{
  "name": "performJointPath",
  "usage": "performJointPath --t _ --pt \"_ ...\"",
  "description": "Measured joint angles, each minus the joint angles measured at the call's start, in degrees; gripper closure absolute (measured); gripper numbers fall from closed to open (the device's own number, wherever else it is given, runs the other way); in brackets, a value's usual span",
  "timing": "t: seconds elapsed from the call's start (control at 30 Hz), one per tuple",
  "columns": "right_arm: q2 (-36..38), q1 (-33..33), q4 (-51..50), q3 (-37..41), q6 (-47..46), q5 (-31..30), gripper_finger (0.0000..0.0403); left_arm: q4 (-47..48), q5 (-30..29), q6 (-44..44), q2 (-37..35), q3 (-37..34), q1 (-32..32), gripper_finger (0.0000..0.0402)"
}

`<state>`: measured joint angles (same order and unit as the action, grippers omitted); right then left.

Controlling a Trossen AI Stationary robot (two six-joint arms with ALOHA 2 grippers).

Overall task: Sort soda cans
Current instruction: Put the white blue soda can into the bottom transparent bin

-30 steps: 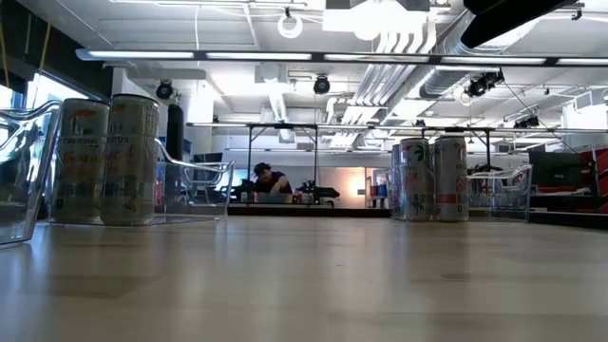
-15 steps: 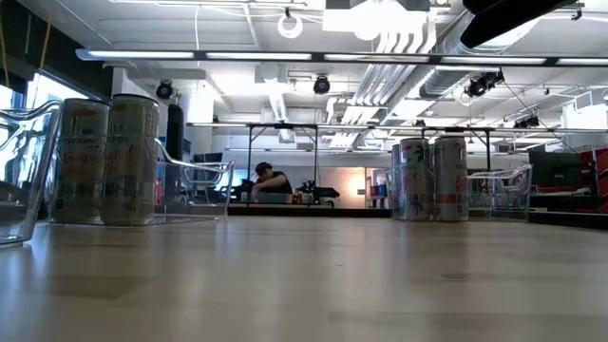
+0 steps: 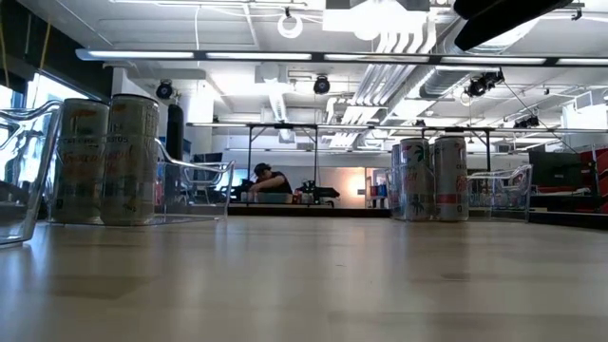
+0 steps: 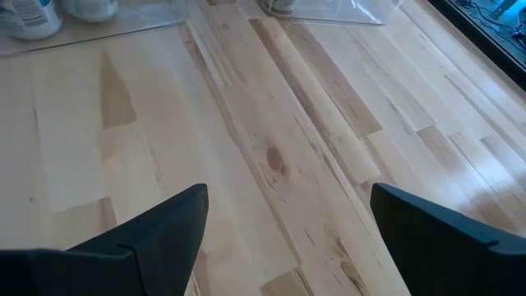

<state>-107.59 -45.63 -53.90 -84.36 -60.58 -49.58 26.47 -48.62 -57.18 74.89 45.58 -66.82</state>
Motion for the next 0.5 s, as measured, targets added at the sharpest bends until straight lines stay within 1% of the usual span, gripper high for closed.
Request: performJointPath --t 0.33,0.5 --pt "0.0 0.0 0.1 0.0 0.1 0.0 0.0066 -1.2 1.2 -1.4 0.0 -0.7 0.1 0.0107" --pt "0.0 0.0 0.1 0.0 0.6 0.0 0.0066 -0.3 2.1 1.3 -1.9 -0.6 0.0 0.0106"
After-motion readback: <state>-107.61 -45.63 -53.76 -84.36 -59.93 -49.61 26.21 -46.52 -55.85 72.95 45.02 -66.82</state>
